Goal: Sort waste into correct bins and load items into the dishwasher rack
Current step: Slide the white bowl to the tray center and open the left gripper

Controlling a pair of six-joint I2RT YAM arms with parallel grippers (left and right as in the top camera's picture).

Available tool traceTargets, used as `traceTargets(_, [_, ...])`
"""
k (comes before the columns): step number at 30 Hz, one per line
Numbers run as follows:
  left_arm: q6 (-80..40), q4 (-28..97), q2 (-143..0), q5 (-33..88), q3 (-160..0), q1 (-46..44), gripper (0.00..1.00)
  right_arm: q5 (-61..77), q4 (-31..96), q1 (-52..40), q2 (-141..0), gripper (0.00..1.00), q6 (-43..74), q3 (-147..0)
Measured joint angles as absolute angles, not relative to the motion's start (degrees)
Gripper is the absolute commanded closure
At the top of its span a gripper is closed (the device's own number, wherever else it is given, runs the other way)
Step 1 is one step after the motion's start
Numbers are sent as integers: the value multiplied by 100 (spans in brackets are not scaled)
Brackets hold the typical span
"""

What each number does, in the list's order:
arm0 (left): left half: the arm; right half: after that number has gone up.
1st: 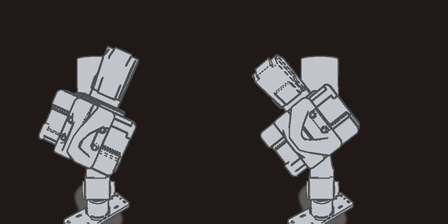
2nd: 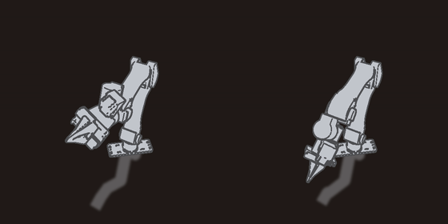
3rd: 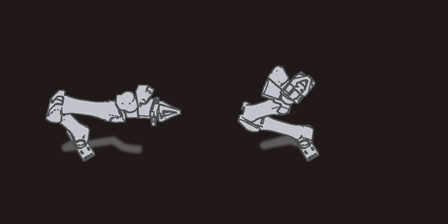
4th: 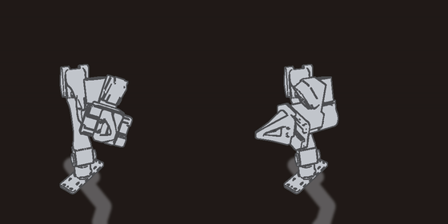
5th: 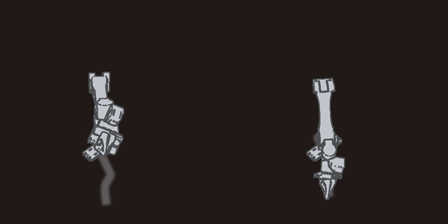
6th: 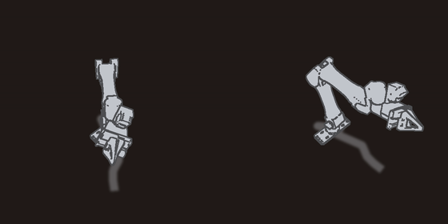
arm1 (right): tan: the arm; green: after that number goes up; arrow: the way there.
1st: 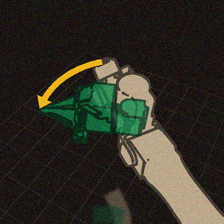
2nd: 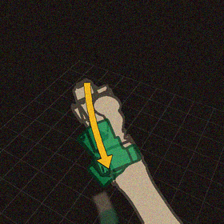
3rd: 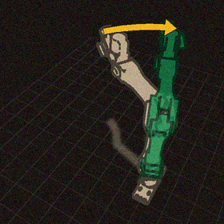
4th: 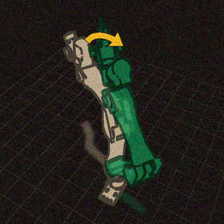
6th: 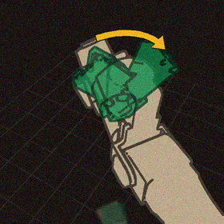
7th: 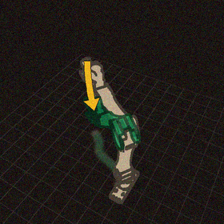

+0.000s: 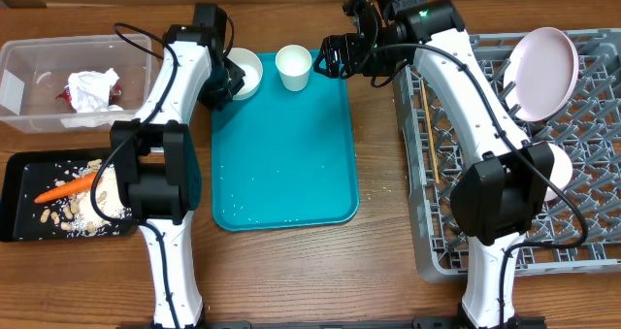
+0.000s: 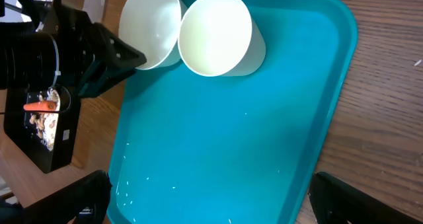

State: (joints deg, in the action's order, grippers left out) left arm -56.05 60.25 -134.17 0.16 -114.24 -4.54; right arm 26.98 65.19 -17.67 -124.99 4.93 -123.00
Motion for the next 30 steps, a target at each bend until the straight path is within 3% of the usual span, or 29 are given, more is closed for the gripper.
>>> traceTargets(1, [-5607,6045,-13417,16,-11424,-454,96,2700,6517,-1765,-12499,0,495,-12300])
traceTargets(7, [-5642,6300,-13417,69,-11426,-454,96,2698,6517,-1765,-12499,0,493,-12300])
traceTargets(14, [-5605,7575,-13402,130,-11513,-454,96,2700,6517,-1765,-12499,0,493,-12300])
traceTargets(23, [-4521,8619,-13373,558,-11524,-502,96,2700,6521,-1765,-12499,0,491,-12300])
traceTargets(30, [-3850,8796,-13373,668,-11522,-1037,96,2700,6519,-1765,-12499,0,491,-12300])
